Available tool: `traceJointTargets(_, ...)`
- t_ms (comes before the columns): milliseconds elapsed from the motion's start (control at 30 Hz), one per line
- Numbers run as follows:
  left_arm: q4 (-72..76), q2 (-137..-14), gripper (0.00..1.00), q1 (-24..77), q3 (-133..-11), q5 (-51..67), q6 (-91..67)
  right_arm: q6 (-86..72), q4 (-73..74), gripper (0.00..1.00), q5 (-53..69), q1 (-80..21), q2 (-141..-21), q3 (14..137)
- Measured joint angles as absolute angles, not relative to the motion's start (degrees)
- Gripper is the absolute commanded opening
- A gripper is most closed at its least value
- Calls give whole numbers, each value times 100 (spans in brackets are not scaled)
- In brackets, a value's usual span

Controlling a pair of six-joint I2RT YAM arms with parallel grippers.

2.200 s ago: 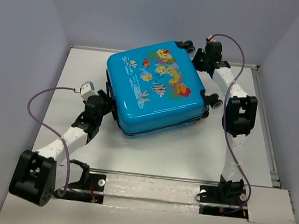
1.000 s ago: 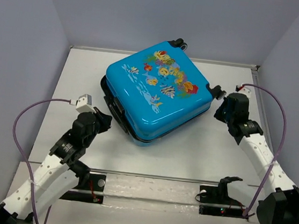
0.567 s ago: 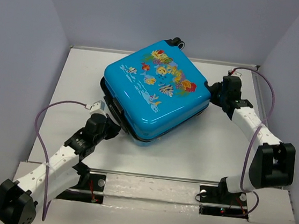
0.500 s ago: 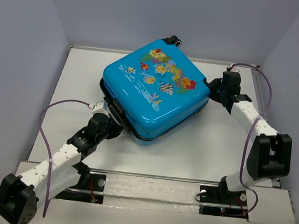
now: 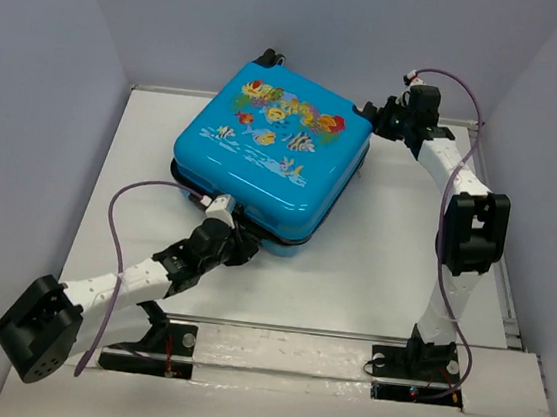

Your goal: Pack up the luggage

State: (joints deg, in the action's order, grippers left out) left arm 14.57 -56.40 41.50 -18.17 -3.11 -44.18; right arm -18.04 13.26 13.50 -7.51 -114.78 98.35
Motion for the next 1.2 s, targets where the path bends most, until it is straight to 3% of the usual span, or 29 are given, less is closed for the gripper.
traceJointTargets(300, 1942, -6423, 6, 4668, -2279, -534, -4536, -1763, 1291, 77, 958, -777, -11413, 9904)
traceJointTargets(400, 1940, -6560, 6, 4716, -2425, -552, -4523, -1658, 1441, 84, 733, -764, -10857, 9437)
traceJointTargets(500, 1997, -6755, 6, 4727, -2600, -526, -4504, -1643, 1503, 82, 742, -847, -10143, 9070)
traceJointTargets(567, 2018, -6858, 6, 4742, -2689, -508, -4504, -1643, 1485, 71, 753, -963, -9758, 8903)
traceJointTargets(600, 2029, -6864, 6, 4755, -2709, -502, -4504, -1614, 1361, 49, 849, -1039, -9439, 8691)
traceJointTargets(700, 2043, -6873, 6, 4792, -2724, -495, -4504, -1479, 919, 7, 1313, -1149, -8711, 7832)
traceJointTargets(1000, 2097, -7170, 6, 4860, -3004, -456, -4418, -2093, -1564, 7, 2910, -1162, -6208, 3212)
traceJointTargets(1100, 2099, -7170, 6, 4866, -3004, -458, -4375, -2331, -2073, 26, 3319, -1162, -6235, 2556)
traceJointTargets(1167, 2099, -7168, 6, 4866, -3006, -458, -4344, -2432, -2480, 55, 3640, -1173, -6539, 2370)
traceJointTargets(1200, 2099, -7168, 6, 4866, -3009, -458, -4331, -2484, -2604, 59, 3719, -1173, -6650, 2344)
